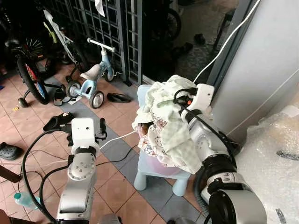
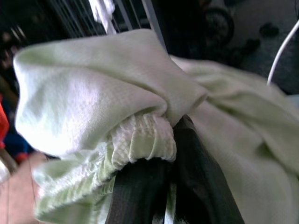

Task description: Clothes washing

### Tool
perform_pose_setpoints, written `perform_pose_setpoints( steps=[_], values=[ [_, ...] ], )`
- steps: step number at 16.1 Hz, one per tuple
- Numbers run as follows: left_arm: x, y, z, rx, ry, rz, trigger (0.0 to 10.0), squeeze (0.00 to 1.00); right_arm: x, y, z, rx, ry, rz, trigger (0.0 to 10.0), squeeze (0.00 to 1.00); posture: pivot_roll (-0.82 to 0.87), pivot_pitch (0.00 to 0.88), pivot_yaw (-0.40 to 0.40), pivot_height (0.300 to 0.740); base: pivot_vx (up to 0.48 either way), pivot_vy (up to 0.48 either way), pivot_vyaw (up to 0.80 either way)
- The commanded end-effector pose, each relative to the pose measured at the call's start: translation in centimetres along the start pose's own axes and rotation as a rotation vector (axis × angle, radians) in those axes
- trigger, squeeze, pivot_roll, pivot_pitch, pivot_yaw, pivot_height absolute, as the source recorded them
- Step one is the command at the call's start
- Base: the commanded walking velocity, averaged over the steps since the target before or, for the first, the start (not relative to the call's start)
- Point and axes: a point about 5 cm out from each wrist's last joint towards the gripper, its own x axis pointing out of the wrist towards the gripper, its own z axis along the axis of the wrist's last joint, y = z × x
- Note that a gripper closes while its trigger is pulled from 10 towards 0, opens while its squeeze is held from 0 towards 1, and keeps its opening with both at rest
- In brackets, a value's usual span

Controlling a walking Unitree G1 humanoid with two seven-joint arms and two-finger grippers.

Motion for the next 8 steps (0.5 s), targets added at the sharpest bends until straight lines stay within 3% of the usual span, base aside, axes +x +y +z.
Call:
perform_pose_setpoints(
  steps=[1, 4, 8],
  values=[
    [0.3, -0.1, 0.3, 0.003, -0.017, -0.009, 10.0, 0.00, 0.0, 0.4, 2.6, 0.031, -0.092, 0.035, 0.0, 0.00, 0.05, 0.000, 0.021, 0.740, 0.000, 0.000, 0.00],
    [0.9, -0.3, 0.9, 0.007, -0.053, -0.001, 10.0, 0.00, -0.5, 1.1, 5.6, 0.019, -0.193, 0.105, 0.0, 0.00, 0.04, 0.000, 0.023, 0.740, 0.000, 0.000, 0.00],
    [1.5, -0.5, 1.4, 0.000, -0.075, 0.010, 10.0, 0.00, -1.5, 1.4, 9.5, -0.101, -0.329, 0.154, 0.0, 0.00, 0.03, 0.000, 0.022, 0.740, 0.000, 0.000, 0.00]
  ],
)
